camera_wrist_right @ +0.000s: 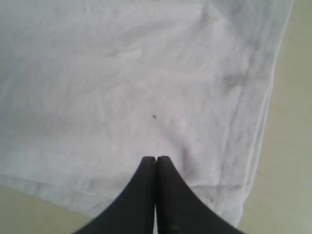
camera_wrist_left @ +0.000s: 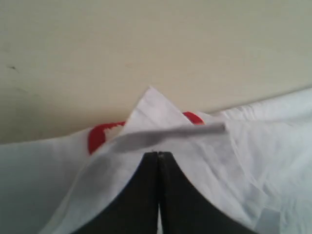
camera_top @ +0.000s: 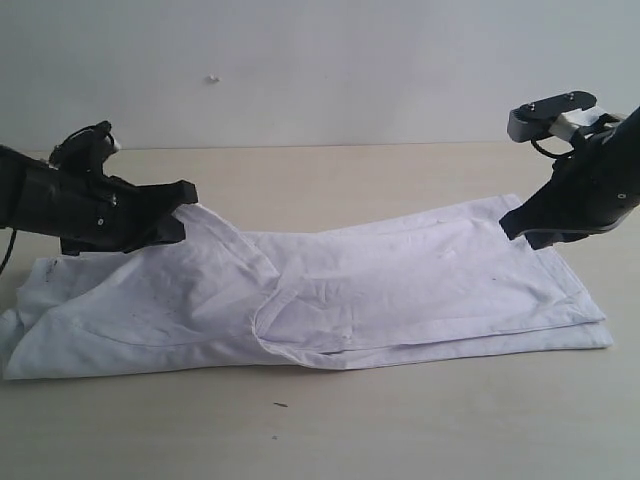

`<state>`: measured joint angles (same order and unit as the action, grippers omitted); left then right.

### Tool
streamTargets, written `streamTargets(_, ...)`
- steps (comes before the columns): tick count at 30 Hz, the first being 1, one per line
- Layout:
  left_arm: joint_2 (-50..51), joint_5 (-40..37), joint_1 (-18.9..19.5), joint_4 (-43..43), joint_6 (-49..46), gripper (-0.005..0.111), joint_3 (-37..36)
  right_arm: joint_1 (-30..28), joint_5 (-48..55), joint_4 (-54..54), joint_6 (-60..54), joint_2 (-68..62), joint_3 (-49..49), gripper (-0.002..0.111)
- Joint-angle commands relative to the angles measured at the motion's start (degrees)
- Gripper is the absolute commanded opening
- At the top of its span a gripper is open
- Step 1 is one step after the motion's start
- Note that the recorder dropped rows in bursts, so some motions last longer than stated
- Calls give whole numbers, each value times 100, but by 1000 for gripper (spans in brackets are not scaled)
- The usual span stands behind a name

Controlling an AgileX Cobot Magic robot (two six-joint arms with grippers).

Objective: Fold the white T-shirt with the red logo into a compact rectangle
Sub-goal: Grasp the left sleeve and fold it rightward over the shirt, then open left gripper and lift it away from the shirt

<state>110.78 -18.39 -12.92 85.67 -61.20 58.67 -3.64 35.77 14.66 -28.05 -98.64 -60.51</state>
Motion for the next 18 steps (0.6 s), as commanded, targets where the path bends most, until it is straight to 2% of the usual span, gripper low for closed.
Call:
streamTargets(1,296,-45,-29,32,-173,0,210,-33,-74,34,-38,60,16,0)
streamTargets(8,783,-437,-29,22,-173,0,370,-33,-63,34,-38,60,16,0)
streamTargets(13,718,-464,9,7,-173,0,396,-33,-74,34,-38,60,16,0)
streamTargets(15,550,-480,85,22,-173,5,420,-33,-74,34,-38,60,16,0)
streamTargets(18,159,-623,268,-136,-321,19,506,-33,-51,34,-38,60,16,0)
